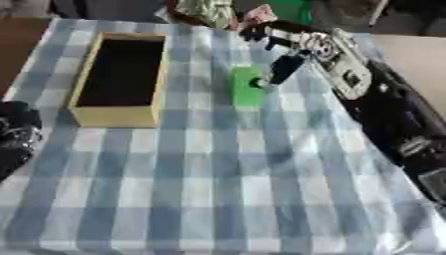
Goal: Pick up objects on the table and place them in the box.
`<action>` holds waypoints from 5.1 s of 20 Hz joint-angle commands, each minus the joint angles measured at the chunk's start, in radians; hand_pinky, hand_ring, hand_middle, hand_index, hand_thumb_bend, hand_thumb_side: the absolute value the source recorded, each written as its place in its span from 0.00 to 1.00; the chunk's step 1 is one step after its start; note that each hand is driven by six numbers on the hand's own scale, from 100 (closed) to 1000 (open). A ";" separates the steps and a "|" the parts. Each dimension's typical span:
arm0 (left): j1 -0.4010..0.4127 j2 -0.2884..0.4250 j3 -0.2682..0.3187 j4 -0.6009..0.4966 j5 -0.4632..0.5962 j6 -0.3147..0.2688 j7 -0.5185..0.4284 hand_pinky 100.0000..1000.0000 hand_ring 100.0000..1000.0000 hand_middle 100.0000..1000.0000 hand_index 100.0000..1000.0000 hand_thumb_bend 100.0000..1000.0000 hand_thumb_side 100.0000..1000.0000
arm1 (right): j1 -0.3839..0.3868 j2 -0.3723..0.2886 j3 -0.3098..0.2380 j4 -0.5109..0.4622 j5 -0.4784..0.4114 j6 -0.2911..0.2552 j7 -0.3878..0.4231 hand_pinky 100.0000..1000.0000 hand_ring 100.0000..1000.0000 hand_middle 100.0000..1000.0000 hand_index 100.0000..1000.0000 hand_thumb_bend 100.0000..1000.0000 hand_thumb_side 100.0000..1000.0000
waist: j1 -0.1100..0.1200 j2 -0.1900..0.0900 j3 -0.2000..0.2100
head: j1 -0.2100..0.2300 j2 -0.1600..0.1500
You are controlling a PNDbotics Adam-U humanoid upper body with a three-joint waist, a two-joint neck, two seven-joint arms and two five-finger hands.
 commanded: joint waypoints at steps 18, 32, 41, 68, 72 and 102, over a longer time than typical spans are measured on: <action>-0.016 0.013 -0.004 -0.015 0.002 0.000 -0.012 0.47 0.52 0.47 0.61 0.15 0.05 | -0.042 0.030 -0.034 0.163 0.067 0.006 -0.028 0.79 0.90 0.69 0.83 0.41 0.00 | 0.001 0.024 0.024 | -0.011 -0.012; -0.019 0.011 -0.012 -0.013 0.002 0.001 -0.021 0.48 0.52 0.47 0.61 0.15 0.05 | -0.093 0.045 -0.010 0.007 0.057 -0.021 -0.110 0.72 0.79 0.36 0.55 0.32 0.00 | -0.007 0.028 0.020 | -0.009 -0.009; -0.033 0.007 -0.030 -0.015 0.000 -0.001 -0.042 0.48 0.53 0.47 0.61 0.15 0.05 | -0.191 0.144 0.007 0.024 0.098 -0.024 -0.149 0.70 0.78 0.36 0.55 0.24 0.00 | -0.019 0.038 0.054 | -0.024 -0.023; -0.074 -0.010 -0.057 -0.017 -0.007 -0.006 -0.093 0.48 0.53 0.48 0.62 0.15 0.05 | -0.253 0.353 0.068 0.152 0.285 -0.115 -0.157 0.83 0.94 0.92 0.98 0.44 0.06 | -0.029 0.066 0.135 | -0.065 -0.062; -0.071 -0.009 -0.057 -0.015 -0.007 -0.005 -0.092 0.48 0.53 0.48 0.62 0.14 0.05 | -0.253 0.344 0.052 0.134 0.321 -0.089 -0.214 0.84 0.95 0.96 1.00 0.48 0.09 | -0.030 0.064 0.130 | -0.063 -0.064; -0.003 0.004 -0.017 -0.008 -0.012 -0.009 -0.054 0.48 0.53 0.48 0.62 0.14 0.05 | 0.227 -0.145 -0.127 -0.470 -0.231 0.150 -0.546 0.68 0.85 0.72 0.88 0.00 0.00 | 0.019 0.014 -0.025 | 0.031 -0.045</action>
